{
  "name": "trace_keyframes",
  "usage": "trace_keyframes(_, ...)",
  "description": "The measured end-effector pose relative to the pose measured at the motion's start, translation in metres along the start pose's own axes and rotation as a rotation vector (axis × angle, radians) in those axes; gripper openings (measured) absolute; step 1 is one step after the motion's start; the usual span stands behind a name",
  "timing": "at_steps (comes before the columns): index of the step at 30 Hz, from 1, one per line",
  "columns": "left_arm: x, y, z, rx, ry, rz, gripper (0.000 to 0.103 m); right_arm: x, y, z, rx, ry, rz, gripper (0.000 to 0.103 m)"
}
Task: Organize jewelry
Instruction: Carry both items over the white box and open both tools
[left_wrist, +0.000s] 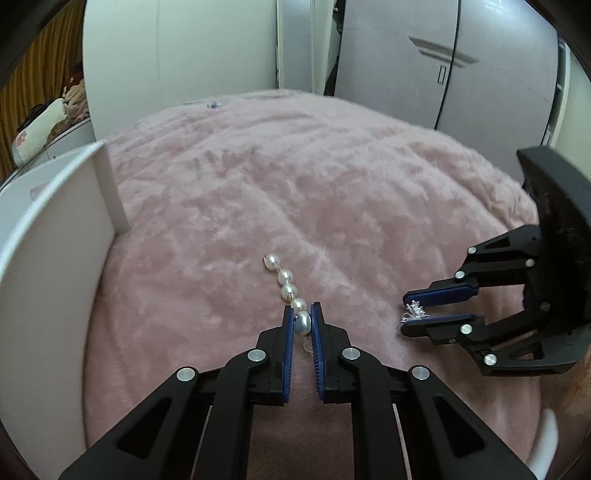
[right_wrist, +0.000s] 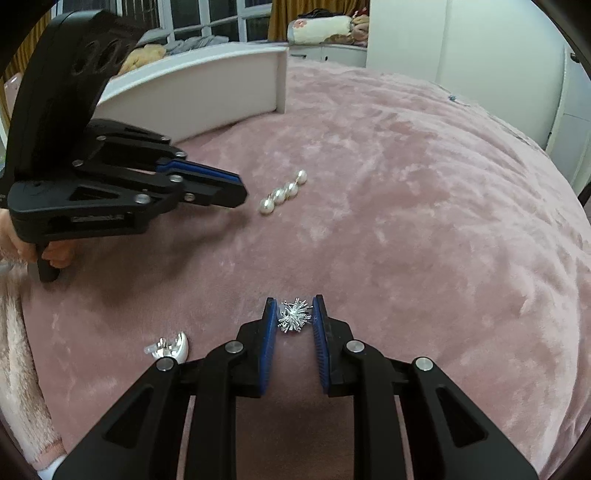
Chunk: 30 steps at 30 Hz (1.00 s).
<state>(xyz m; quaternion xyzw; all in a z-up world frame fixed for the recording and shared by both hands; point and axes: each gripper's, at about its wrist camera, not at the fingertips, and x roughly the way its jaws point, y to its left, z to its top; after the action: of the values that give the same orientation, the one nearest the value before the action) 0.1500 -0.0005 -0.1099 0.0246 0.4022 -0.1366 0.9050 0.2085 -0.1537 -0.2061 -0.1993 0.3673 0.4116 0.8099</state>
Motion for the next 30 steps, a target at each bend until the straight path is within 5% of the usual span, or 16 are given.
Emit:
trace_keyframes(12, -0.069, 0.014, 0.028, -0.033, -0.146, 0.017, 0.014, -0.045, -0.015, 0.046, 0.096, -0.173, -0.005, 0.02)
trace_keyframes(30, -0.172, 0.076, 0.043, -0.123, -0.224, 0.23, 0.014, -0.081, 0.018, 0.143, 0.044, -0.369, 0.032, 0.02)
